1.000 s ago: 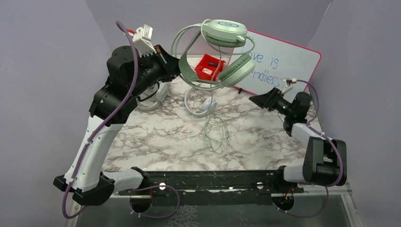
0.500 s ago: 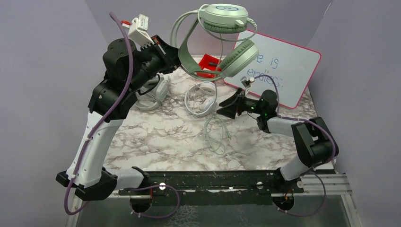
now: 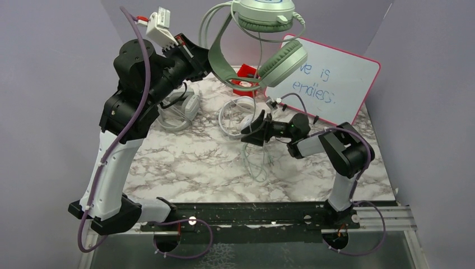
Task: Wrap the headphones
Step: Wrap the headphones cable around the headphones.
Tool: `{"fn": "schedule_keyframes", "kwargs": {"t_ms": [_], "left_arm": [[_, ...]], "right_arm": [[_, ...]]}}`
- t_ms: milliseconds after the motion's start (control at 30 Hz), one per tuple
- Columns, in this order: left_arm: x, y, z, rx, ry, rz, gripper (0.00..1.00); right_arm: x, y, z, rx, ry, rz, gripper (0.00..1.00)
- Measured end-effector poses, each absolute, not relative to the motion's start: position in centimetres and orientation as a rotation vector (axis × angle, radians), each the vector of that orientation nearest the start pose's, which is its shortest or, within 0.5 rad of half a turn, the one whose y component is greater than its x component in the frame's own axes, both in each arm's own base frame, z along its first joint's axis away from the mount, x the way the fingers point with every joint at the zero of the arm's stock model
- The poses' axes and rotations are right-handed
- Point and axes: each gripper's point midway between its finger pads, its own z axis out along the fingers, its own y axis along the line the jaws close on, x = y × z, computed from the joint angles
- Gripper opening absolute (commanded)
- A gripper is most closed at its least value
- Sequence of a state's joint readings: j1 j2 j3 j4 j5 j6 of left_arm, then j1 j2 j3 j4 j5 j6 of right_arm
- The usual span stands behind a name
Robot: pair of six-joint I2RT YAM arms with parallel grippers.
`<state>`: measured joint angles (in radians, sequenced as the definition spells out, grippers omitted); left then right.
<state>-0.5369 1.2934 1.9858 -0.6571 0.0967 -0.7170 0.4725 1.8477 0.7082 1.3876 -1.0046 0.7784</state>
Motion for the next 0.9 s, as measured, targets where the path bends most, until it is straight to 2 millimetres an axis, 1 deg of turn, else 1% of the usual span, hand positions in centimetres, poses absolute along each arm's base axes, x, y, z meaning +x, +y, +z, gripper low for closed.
{"fn": "schedule_keyframes", "kwargs": {"t_ms": [67, 100, 167, 200, 233, 367, 467, 533, 600, 633, 767, 900], "left_arm": [[27.4, -21.3, 55.4, -0.068, 1.622, -1.05, 0.0], [27.5, -21.2, 55.6, -0.069, 1.619, -1.045, 0.0], [27.7, -21.0, 56.5, -0.07, 1.597, -1.028, 0.0], [27.8, -20.8, 56.9, -0.074, 1.585, -1.018, 0.0], [27.9, -20.5, 57.4, -0.08, 1.57, -1.005, 0.0], [28.2, -19.0, 58.5, -0.111, 1.525, -0.934, 0.0], [28.4, -17.9, 59.3, -0.128, 1.497, -0.871, 0.0], [28.7, -17.1, 59.5, -0.139, 1.485, -0.817, 0.0], [29.1, -16.4, 59.6, -0.15, 1.473, -0.767, 0.0], [29.4, -16.0, 59.5, -0.156, 1.469, -0.738, 0.0], [30.4, -14.8, 59.0, -0.179, 1.467, -0.629, 0.0], [31.9, -13.7, 57.8, -0.204, 1.477, -0.516, 0.0]], "right_arm": [[27.6, 33.0, 17.2, -0.733, 1.509, 1.659, 0.54], [27.5, 33.2, 17.1, -0.723, 1.512, 1.666, 0.45], [27.4, 33.1, 16.8, -0.692, 1.525, 1.679, 0.21], [27.4, 33.0, 16.8, -0.679, 1.53, 1.679, 0.14], [27.4, 33.0, 16.7, -0.67, 1.537, 1.683, 0.1], [27.3, 32.5, 16.2, -0.623, 1.575, 1.683, 0.08], [26.6, 31.9, 15.8, -0.613, 1.616, 1.663, 0.07], [26.1, 31.5, 16.2, -0.624, 1.623, 1.642, 0.01], [25.4, 30.9, 16.5, -0.626, 1.631, 1.614, 0.01], [25.0, 30.5, 16.7, -0.626, 1.64, 1.593, 0.01], [24.4, 29.7, 17.6, -0.655, 1.658, 1.515, 0.01], [23.8, 28.9, 17.9, -0.673, 1.704, 1.448, 0.05]]}}
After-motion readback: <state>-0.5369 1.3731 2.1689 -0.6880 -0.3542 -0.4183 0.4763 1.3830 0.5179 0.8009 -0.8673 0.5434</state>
